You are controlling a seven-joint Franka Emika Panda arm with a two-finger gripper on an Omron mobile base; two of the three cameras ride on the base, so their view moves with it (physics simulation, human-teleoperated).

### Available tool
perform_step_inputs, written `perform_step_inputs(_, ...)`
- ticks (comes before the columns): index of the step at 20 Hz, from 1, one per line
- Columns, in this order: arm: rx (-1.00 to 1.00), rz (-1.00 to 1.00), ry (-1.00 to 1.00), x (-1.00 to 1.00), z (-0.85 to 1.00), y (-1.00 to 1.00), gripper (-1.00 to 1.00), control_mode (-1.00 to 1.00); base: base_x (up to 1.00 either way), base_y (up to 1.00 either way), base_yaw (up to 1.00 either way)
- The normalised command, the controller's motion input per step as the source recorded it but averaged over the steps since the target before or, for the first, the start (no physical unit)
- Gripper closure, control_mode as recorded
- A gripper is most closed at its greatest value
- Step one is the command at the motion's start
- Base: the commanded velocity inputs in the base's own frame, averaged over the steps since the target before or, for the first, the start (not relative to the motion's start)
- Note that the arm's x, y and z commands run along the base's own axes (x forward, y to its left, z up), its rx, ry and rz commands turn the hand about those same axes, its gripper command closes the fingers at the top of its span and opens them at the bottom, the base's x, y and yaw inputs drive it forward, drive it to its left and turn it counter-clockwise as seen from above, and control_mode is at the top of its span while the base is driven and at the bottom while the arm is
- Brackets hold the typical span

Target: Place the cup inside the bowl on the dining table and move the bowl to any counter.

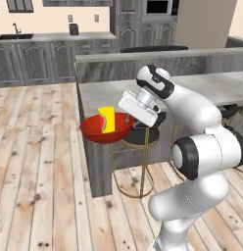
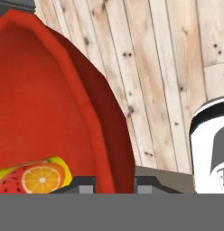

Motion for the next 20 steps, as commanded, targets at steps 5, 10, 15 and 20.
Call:
perform_step_inputs(5, 0.00, 0.00, 0.00, 0.00, 0.00, 0.00, 1.00, 1.00, 0.18, 0.98, -0.07)
perform_step_inputs(10, 0.00, 0.00, 0.00, 0.00, 0.00, 0.00, 1.00, 1.00, 0.42, 0.82, -0.06)
perform_step_inputs(15, 0.00, 0.00, 0.00, 0.00, 0.00, 0.00, 1.00, 1.00, 0.69, 0.71, -0.07)
perform_step_inputs(20, 0.00, 0.00, 0.00, 0.00, 0.00, 0.00, 1.00, 1.00, 0.87, 0.60, -0.07)
